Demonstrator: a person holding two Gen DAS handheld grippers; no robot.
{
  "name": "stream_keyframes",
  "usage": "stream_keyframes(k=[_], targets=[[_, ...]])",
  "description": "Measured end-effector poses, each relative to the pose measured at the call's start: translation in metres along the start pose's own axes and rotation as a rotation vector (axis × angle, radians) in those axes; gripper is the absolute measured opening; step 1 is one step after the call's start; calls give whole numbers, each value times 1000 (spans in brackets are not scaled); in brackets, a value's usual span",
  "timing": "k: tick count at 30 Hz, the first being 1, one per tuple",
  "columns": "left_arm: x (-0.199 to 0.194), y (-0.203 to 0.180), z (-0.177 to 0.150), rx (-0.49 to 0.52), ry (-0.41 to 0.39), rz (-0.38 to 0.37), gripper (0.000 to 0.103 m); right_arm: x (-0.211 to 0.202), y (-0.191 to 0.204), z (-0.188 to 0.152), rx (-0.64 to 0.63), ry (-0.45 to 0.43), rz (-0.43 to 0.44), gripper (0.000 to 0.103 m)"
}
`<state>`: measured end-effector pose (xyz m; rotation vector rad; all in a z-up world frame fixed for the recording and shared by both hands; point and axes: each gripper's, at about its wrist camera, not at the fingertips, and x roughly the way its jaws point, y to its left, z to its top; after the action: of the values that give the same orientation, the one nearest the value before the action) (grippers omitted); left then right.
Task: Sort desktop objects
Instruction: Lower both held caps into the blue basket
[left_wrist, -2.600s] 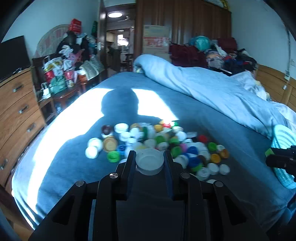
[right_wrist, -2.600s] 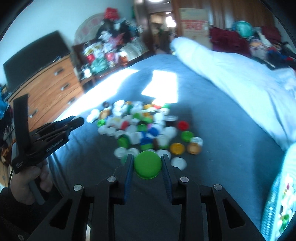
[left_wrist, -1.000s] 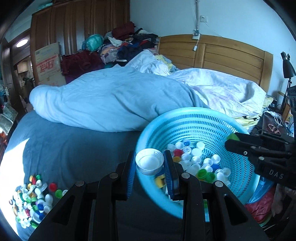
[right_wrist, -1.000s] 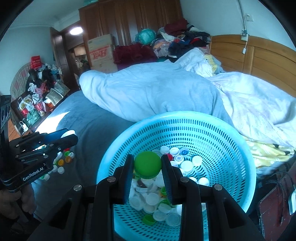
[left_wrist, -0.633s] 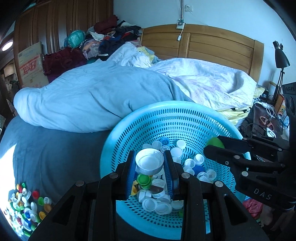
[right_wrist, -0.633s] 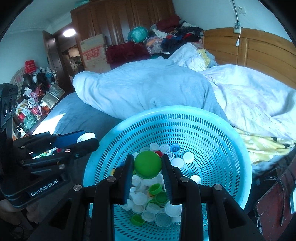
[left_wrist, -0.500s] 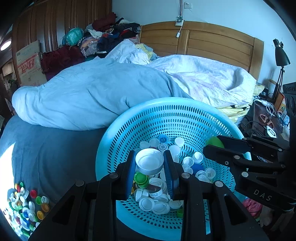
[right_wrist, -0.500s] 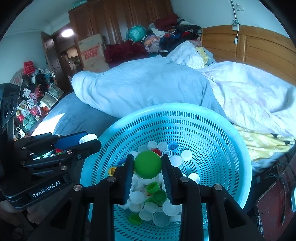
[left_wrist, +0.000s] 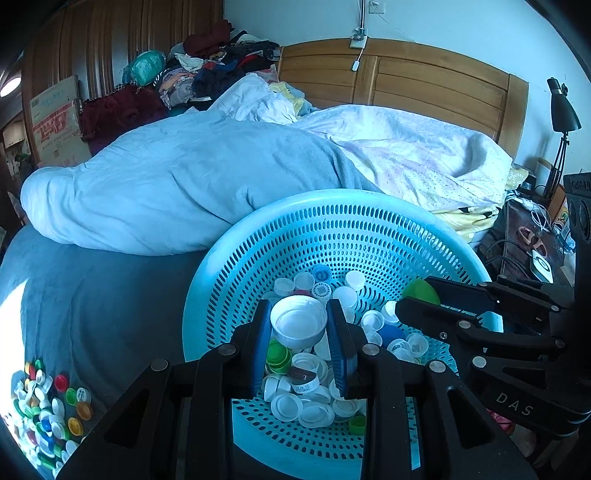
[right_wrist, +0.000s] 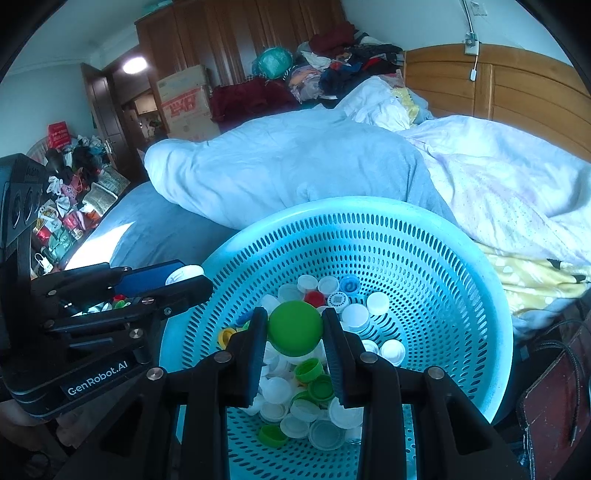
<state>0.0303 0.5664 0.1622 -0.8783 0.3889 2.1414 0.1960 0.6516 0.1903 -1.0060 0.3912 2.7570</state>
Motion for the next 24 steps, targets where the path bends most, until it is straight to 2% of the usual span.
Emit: stream_keyframes(k=[24], targets=[[14, 1, -9, 30, 29, -40, 25, 10, -2, -9, 2, 27, 2, 33]])
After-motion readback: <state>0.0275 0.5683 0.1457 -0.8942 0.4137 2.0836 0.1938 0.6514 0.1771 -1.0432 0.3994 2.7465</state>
